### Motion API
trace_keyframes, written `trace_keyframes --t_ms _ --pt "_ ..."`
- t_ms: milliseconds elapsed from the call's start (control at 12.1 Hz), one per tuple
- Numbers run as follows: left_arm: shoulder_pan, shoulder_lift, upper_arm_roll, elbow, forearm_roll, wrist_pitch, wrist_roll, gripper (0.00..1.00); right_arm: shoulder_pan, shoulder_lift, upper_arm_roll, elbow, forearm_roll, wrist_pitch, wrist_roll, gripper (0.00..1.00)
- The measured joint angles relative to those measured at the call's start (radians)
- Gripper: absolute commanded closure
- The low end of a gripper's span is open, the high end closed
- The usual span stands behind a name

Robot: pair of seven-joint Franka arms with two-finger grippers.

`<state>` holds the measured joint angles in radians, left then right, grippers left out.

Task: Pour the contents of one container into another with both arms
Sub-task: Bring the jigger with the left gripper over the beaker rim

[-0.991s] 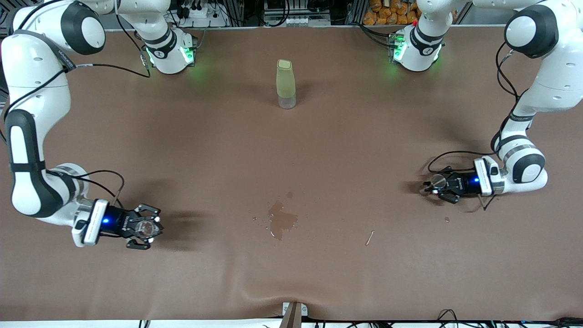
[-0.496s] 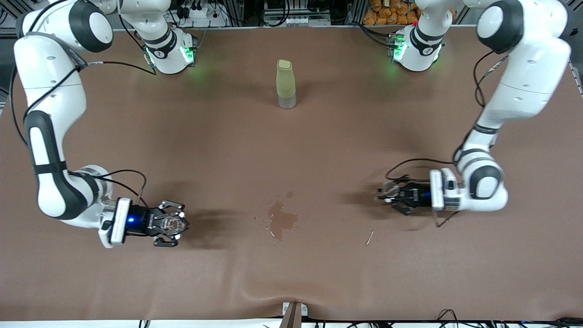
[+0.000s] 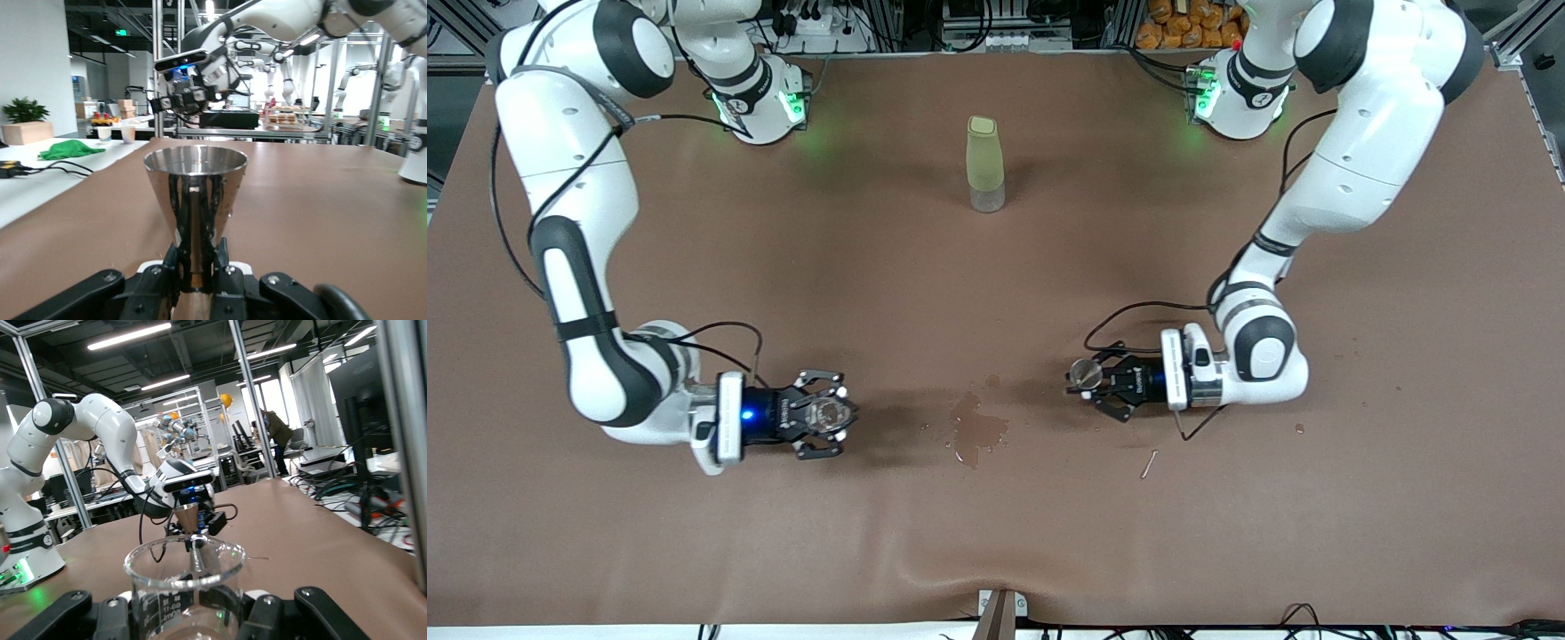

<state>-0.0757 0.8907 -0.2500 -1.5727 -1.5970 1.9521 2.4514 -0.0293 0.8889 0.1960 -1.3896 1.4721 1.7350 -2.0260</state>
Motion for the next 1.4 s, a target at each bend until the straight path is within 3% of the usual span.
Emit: trace_keyframes --t_ms 330,661,991,1405 --pt "-0.084 0.000 -0.001 0.031 -0.093 0.104 -0.002 1.00 0.087 0.000 0.001 0.005 0.023 0.010 0.053 1.00" --pt "-0.160 0.004 0.001 0.068 -0.182 0.230 -0.002 1.00 0.107 0.000 0.001 0.009 0.055 0.061 0.114 1.00" --pt "-0.259 0.053 0.008 0.165 -0.316 0.354 0.000 1.00 0.117 -0.007 0.002 0.021 0.057 0.105 0.214 1.00" --pt "-0.330 0.106 0.015 0.262 -0.402 0.494 -0.001 1.00 0.124 -0.012 0.018 0.021 0.066 0.136 0.274 1.00"
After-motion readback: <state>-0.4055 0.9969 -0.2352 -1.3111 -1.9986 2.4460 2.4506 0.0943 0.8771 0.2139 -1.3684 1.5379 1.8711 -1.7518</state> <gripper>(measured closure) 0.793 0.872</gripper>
